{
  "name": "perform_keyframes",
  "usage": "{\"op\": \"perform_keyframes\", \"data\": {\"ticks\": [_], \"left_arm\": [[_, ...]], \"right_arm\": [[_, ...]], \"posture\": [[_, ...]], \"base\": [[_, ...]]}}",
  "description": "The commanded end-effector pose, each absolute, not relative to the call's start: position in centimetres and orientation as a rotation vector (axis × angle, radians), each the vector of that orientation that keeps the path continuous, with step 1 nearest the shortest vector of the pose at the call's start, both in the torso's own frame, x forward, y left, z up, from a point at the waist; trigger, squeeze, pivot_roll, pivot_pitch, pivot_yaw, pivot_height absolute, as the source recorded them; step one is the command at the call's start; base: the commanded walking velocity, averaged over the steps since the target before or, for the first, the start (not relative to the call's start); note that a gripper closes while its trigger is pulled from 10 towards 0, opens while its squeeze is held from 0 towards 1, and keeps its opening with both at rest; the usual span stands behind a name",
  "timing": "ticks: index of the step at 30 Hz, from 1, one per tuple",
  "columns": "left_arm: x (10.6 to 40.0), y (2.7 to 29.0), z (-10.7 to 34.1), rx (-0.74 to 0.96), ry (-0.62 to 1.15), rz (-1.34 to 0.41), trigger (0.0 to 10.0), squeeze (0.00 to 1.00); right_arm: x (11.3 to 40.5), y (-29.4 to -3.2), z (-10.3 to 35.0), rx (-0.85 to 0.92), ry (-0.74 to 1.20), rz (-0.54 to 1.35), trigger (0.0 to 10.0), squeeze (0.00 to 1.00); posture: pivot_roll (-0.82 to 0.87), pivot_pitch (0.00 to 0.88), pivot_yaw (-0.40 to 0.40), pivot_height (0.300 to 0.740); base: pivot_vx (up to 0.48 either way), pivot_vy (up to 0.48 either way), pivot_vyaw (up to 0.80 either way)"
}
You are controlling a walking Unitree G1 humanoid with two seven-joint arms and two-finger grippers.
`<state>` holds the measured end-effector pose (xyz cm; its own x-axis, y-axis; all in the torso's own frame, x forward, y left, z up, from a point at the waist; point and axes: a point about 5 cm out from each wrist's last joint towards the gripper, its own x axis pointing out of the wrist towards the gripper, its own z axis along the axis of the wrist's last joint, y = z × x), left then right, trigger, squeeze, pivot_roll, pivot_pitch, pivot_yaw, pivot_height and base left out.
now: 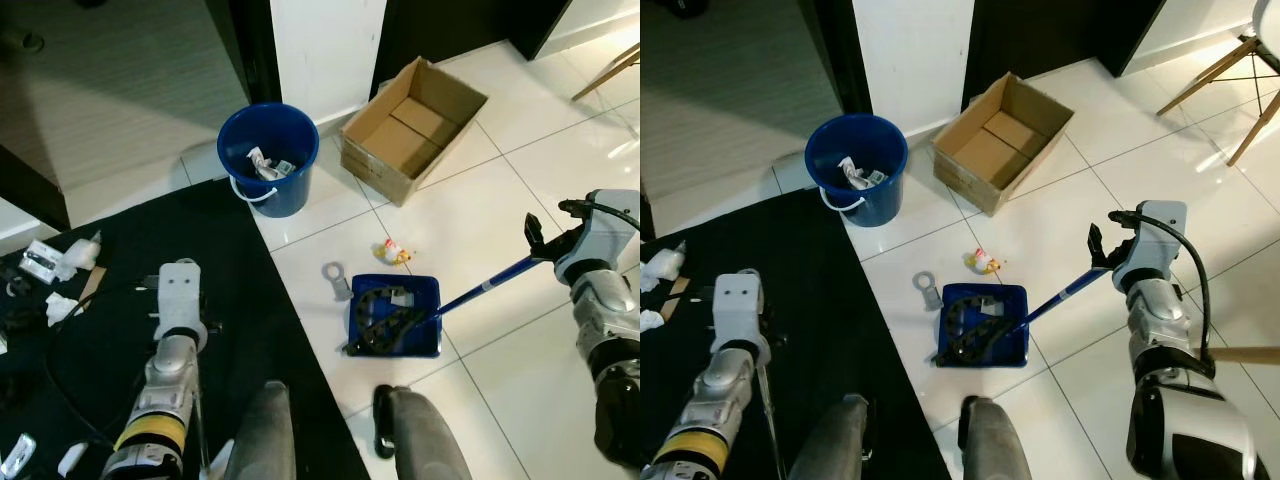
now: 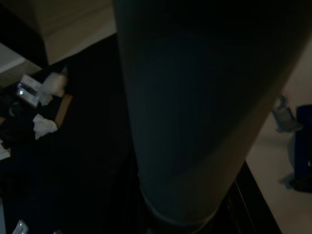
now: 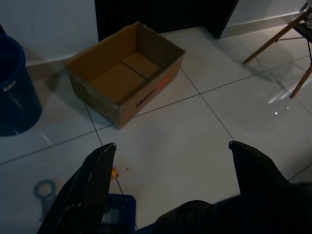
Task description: Sweep floor
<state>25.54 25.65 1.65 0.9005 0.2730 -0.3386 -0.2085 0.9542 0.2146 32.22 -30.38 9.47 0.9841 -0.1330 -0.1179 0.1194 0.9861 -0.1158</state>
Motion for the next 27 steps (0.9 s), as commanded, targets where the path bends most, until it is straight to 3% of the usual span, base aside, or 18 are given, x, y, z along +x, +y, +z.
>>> {"op": "perform_keyframes", "data": {"ticks": [1,11,24,25,27], "left_arm": [[25.2,27.2,2.6,0.190,0.340,0.290,10.0,0.00],[25.4,28.6,4.1,0.186,0.282,0.321,10.0,0.00],[25.8,28.1,4.6,0.180,0.256,0.300,10.0,0.00],[25.9,28.1,4.6,0.180,0.254,0.298,10.0,0.00],[26.0,28.1,4.7,0.181,0.253,0.296,10.0,0.00]], "right_arm": [[31.8,-30.8,8.9,-0.146,0.195,-0.099,10.0,0.00],[32.1,-31.1,9.5,-0.188,0.208,-0.051,10.0,0.00],[32.4,-30.1,9.6,-0.113,0.144,-0.020,10.0,0.00],[32.4,-30.1,9.6,-0.105,0.139,-0.026,8.8,0.00],[32.4,-30.3,9.7,-0.089,0.125,-0.041,8.8,0.00]], "posture": [[0.18,0.306,-0.068,0.740],[0.20,0.330,-0.058,0.740],[0.21,0.322,-0.044,0.740],[0.21,0.322,-0.044,0.740],[0.21,0.319,-0.045,0.740]], "base": [[0.000,0.000,0.00],[0.000,0.000,0.00],[0.000,0.000,0.00],[0.000,0.000,0.00],[0.000,0.000,0.00]]}}
